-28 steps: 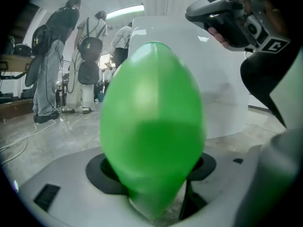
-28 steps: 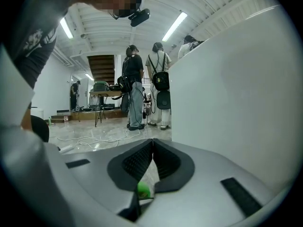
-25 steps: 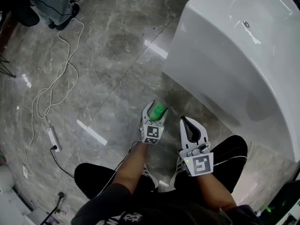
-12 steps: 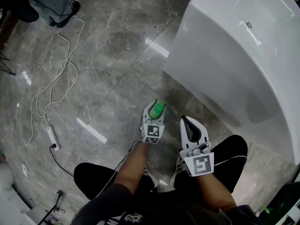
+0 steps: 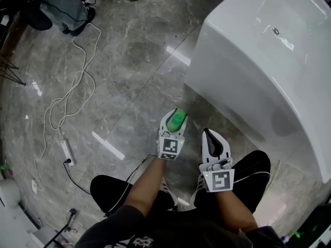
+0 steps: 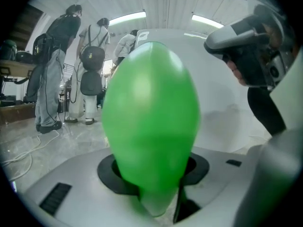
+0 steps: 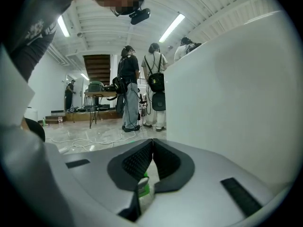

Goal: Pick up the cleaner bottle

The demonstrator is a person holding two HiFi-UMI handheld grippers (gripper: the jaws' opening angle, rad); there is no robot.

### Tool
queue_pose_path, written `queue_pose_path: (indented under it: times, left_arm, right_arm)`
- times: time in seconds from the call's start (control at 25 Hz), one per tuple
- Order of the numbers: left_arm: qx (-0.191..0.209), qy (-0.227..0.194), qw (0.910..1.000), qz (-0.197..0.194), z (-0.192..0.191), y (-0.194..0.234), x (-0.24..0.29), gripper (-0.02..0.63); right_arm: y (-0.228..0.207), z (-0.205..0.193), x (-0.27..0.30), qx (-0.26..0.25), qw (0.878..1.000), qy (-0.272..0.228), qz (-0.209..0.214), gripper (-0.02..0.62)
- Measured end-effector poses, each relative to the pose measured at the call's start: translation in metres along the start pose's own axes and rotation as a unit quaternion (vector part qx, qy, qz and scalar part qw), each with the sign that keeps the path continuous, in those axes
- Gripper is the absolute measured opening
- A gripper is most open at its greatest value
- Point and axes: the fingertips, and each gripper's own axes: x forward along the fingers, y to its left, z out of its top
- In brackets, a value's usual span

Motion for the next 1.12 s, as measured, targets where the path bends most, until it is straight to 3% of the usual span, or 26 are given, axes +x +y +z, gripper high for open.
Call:
queue_pose_path:
  times: [0.16, 0.32, 0.52, 0.84, 1.12]
  left_arm:
    - [0.001, -0.003, 1.0, -0.002, 0.057, 0.002, -0.019, 0.184]
    - [0.004, -0.011, 0.9999, -0.001, 0.137, 0.002, -0.053, 0.184]
    - [0.004, -0.016, 0.9999, -0.003, 0.266, -0.006, -0.106, 0.184]
    - [0.001, -0.009, 0.9999, -0.009, 0.454, -0.052, -0.183, 0.184]
    - [-0.012, 0.005, 0.9999, -0.002, 0.583, -0.08, -0.225, 0.184]
  right_arm:
    - [0.0, 0.039, -0.009, -0.015, 1.0, -0.006, -0.014, 0.017]
    - [0.0, 0.095, -0.037, -0.029, 0.999, 0.009, -0.024, 0.016]
    - [-0.003, 0.2, -0.081, -0.026, 0.999, 0.025, -0.038, 0.016]
    - [-0.025, 0.38, -0.167, -0.015, 0.999, 0.004, -0.051, 0.016]
    - [-0.062, 0.487, -0.226, -0.014, 0.997, -0.002, -0.082, 0.017]
